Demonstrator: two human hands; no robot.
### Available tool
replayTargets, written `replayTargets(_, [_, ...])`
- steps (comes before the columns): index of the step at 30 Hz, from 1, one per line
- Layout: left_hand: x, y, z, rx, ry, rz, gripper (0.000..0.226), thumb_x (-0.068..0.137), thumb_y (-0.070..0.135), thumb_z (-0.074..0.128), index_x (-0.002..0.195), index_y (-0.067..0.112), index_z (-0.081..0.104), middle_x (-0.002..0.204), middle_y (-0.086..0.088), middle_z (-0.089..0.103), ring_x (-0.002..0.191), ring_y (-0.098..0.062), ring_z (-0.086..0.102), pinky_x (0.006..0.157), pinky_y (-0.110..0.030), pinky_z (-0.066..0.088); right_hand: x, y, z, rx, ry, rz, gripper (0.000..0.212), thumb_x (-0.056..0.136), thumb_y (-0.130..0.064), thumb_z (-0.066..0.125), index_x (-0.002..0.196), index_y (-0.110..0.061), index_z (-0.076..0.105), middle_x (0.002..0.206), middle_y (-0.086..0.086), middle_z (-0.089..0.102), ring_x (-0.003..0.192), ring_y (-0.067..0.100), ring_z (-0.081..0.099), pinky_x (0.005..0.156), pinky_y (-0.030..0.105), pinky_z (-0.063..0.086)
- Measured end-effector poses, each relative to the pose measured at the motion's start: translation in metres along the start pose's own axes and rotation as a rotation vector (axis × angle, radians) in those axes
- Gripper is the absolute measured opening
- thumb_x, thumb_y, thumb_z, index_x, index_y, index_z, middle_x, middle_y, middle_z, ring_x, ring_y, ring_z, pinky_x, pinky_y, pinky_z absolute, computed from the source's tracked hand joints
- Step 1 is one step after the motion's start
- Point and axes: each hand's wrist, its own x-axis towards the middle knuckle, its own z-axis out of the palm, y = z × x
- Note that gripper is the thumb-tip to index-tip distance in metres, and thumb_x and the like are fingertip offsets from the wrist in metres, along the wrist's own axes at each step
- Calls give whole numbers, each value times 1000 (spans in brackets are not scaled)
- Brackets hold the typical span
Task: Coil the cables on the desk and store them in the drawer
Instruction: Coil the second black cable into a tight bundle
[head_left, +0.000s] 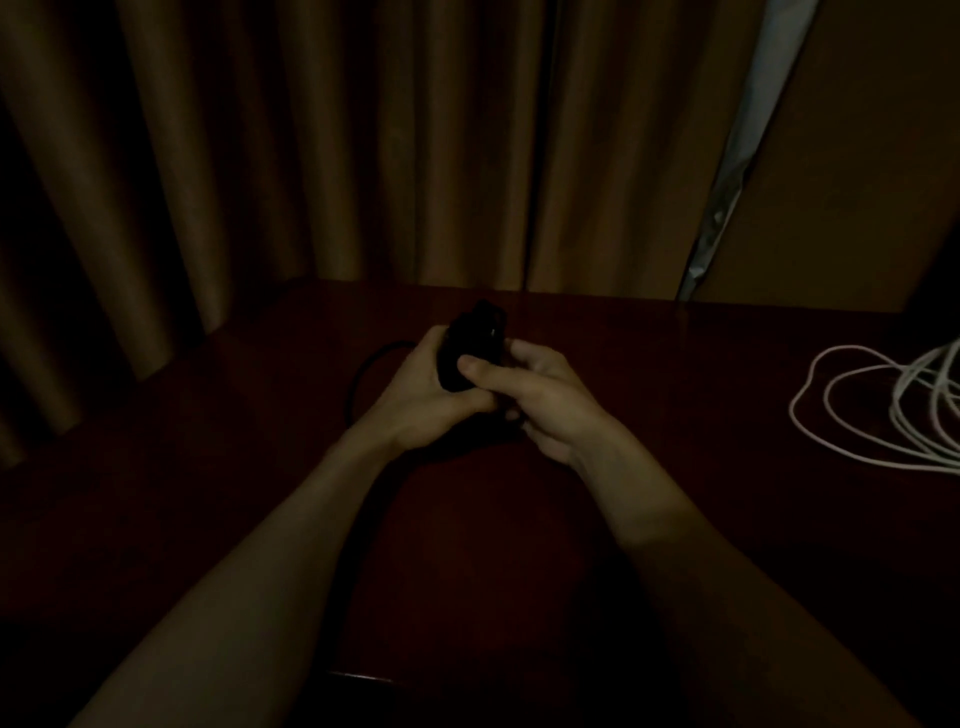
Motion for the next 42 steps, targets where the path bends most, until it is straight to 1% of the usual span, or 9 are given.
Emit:
replayTargets(2, [-1, 2, -6, -77, -83, -43, 71, 69, 30, 85, 133, 25, 56, 110, 7, 72, 99, -11, 72, 83, -28, 58, 0, -1, -5, 19, -58, 4, 46, 88, -24, 80, 129, -8, 66, 118, 10, 76, 105, 28, 72, 85, 38, 53])
replayTargets(7, [-4, 4, -2, -175, -123, -21, 22, 91, 7, 76, 109, 10, 64, 83, 4, 70, 77, -15, 68, 69, -28, 55, -1, -1, -5, 72, -63, 44, 50, 87, -31, 77, 131, -10, 67, 119, 13, 75, 92, 23, 73, 77, 33, 58])
replayTargets(12, [-1, -6, 0, -14, 67, 22, 50, 88, 25, 81, 130, 18, 55, 108, 1, 75, 97, -17, 75, 81, -38, 61, 6, 3, 3, 59, 90, 98, 34, 89, -33, 80, 103, -8, 61, 98, 8, 70, 69, 10, 62, 65, 24, 55])
replayTargets(17, [-6, 5, 4, 24, 24, 1, 61, 96, 36, 72, 147, 24, 42, 119, 9, 67, 98, 1, 69, 78, -21, 54, 6, 0, -4, 47, 85, 47, 31, 91, -30, 77, 76, -15, 55, 78, 2, 65, 53, 7, 49, 46, 18, 43])
replayTargets(22, [-7, 9, 5, -66, -17, -82, 51, 103, 24, 61, 150, 25, 42, 119, 3, 68, 103, -16, 71, 86, -33, 59, 4, -6, -12, 55, 105, 55, 24, 95, -27, 73, 102, -9, 59, 71, -5, 60, 46, 3, 36, 39, 15, 28])
replayTargets(28, [-5, 2, -1, -124, 156, -3, 64, 82, -1, 84, 130, 11, 42, 115, -1, 67, 93, -4, 73, 72, -22, 59, 0, -10, 3, -62, 131, 119, 19, 97, -25, 72, 106, -9, 70, 87, 2, 65, 56, 4, 53, 50, 19, 45])
replayTargets(35, [-6, -3, 0, 153, 187, 28, 48, 83, 21, 82, 122, 24, 54, 107, 6, 71, 92, -8, 72, 79, -35, 63, -1, 5, 24, -191, 159, -135, 34, 87, -27, 83, 113, -8, 71, 105, 3, 77, 94, 9, 75, 83, 27, 62])
replayTargets(39, [-5, 1, 1, -45, 36, -67, 41, 90, 17, 77, 126, 18, 59, 111, 1, 74, 97, -12, 74, 76, -26, 60, 2, 7, 14, -179, 200, -125, 30, 95, -32, 74, 108, -5, 75, 98, 10, 79, 84, 16, 77, 70, 30, 62])
replayTargets(42, [-5, 5, -4, -163, -48, -120, 36, 94, 9, 72, 128, 16, 62, 111, -5, 74, 98, -17, 75, 79, -28, 58, -2, 2, 4, -104, 164, -109, 32, 99, -32, 68, 112, -3, 74, 94, 11, 78, 71, 11, 74, 52, 17, 51])
